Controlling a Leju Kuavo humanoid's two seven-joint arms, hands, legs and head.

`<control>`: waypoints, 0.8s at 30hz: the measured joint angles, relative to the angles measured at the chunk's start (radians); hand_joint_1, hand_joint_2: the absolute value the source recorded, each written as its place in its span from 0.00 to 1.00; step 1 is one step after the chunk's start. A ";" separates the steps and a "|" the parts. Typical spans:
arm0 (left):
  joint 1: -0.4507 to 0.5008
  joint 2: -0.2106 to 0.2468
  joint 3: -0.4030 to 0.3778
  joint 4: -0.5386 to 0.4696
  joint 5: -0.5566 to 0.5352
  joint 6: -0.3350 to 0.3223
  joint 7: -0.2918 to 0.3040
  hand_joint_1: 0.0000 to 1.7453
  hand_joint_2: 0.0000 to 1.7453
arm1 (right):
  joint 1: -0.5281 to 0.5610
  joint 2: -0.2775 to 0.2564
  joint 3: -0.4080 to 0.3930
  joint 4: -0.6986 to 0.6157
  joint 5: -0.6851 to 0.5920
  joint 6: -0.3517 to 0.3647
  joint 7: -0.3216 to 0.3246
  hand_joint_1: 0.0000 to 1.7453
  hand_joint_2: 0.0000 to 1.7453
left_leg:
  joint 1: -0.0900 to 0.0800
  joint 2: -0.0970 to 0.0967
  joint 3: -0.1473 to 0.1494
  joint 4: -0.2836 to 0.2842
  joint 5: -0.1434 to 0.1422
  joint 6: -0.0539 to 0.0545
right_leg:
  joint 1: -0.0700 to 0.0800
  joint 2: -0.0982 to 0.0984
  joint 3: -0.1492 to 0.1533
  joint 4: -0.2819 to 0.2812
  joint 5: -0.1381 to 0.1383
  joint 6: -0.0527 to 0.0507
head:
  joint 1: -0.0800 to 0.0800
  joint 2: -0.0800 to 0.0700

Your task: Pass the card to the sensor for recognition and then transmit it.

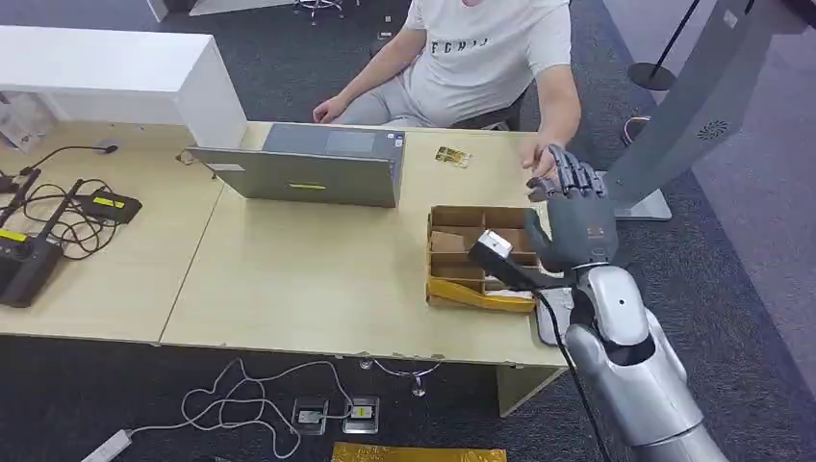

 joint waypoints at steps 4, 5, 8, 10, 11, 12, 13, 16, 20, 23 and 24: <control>0.000 0.000 0.000 0.000 0.002 0.000 -0.009 0.00 0.00 | -0.006 -0.006 -0.005 0.002 0.035 -0.041 -0.045 0.00 1.00 | 0.000 0.000 0.000 0.000 0.000 0.000 | 0.000 0.000 0.000 0.000 0.000 0.000 | 0.000 0.000; 0.000 0.000 0.000 0.000 0.002 0.000 -0.011 0.00 0.00 | -0.012 -0.008 -0.005 0.004 0.037 -0.046 -0.054 0.00 1.00 | 0.000 0.000 0.000 0.000 0.000 0.000 | 0.000 0.000 0.000 0.000 0.000 0.000 | 0.000 0.000; 0.000 -0.001 0.000 0.000 0.004 -0.002 -0.015 0.00 0.00 | -0.042 -0.020 -0.006 0.015 0.020 -0.072 -0.072 0.00 1.00 | 0.000 0.000 0.000 0.000 0.000 0.000 | 0.000 0.000 0.000 0.000 0.000 0.000 | 0.000 0.000; 0.000 0.000 0.000 0.000 0.004 -0.004 -0.016 0.00 0.00 | -0.059 -0.036 -0.012 0.029 0.003 -0.094 -0.075 0.00 1.00 | 0.000 0.000 0.000 0.000 0.000 0.000 | 0.000 0.000 0.000 0.000 0.000 0.000 | 0.000 0.000; 0.000 0.000 0.000 0.000 0.004 -0.004 -0.016 0.00 0.00 | -0.062 -0.043 -0.019 0.036 -0.003 -0.105 -0.077 0.00 1.00 | 0.000 0.000 0.000 0.000 0.000 0.000 | 0.000 -0.001 0.001 0.000 0.000 0.000 | 0.000 0.000; 0.000 0.000 -0.001 0.000 0.004 -0.004 -0.015 0.00 0.00 | -0.066 -0.051 -0.025 0.044 -0.012 -0.114 -0.080 0.00 1.00 | 0.000 0.000 0.000 0.000 0.000 0.000 | 0.000 -0.001 0.001 0.000 0.000 0.000 | 0.000 0.000; 0.000 0.000 -0.001 0.000 0.004 -0.003 -0.015 0.00 0.00 | -0.068 -0.058 -0.026 0.051 -0.016 -0.119 -0.084 0.00 1.00 | 0.000 0.000 0.000 0.000 0.000 0.000 | 0.000 -0.001 0.001 0.000 0.000 0.000 | 0.000 0.000; 0.000 0.000 -0.001 0.000 0.004 -0.003 -0.015 0.00 0.00 | -0.070 -0.075 -0.034 0.061 -0.024 -0.127 -0.090 0.00 1.00 | 0.000 0.000 0.000 0.000 0.000 0.000 | 0.000 0.000 0.000 0.000 0.000 0.000 | 0.000 0.000; 0.000 0.000 -0.001 0.000 0.004 -0.003 -0.015 0.00 0.00 | -0.072 -0.086 -0.041 0.072 -0.027 -0.128 -0.092 0.00 1.00 | 0.000 0.000 0.000 0.000 0.000 0.000 | 0.000 -0.001 0.000 0.000 0.000 0.000 | 0.000 0.000; 0.000 0.000 -0.001 0.000 0.004 -0.003 -0.015 0.00 0.00 | -0.072 -0.091 -0.048 0.080 -0.027 -0.128 -0.092 0.00 1.00 | 0.000 0.000 0.000 0.000 0.000 0.000 | 0.000 0.000 0.000 0.000 0.000 0.000 | 0.000 0.000; 0.000 0.000 -0.001 0.000 0.004 -0.003 -0.015 0.00 0.00 | -0.073 -0.092 -0.048 0.083 -0.028 -0.128 -0.092 0.00 1.00 | 0.000 0.000 0.000 0.000 0.000 0.000 | 0.000 0.000 0.000 0.000 0.000 0.000 | 0.000 0.000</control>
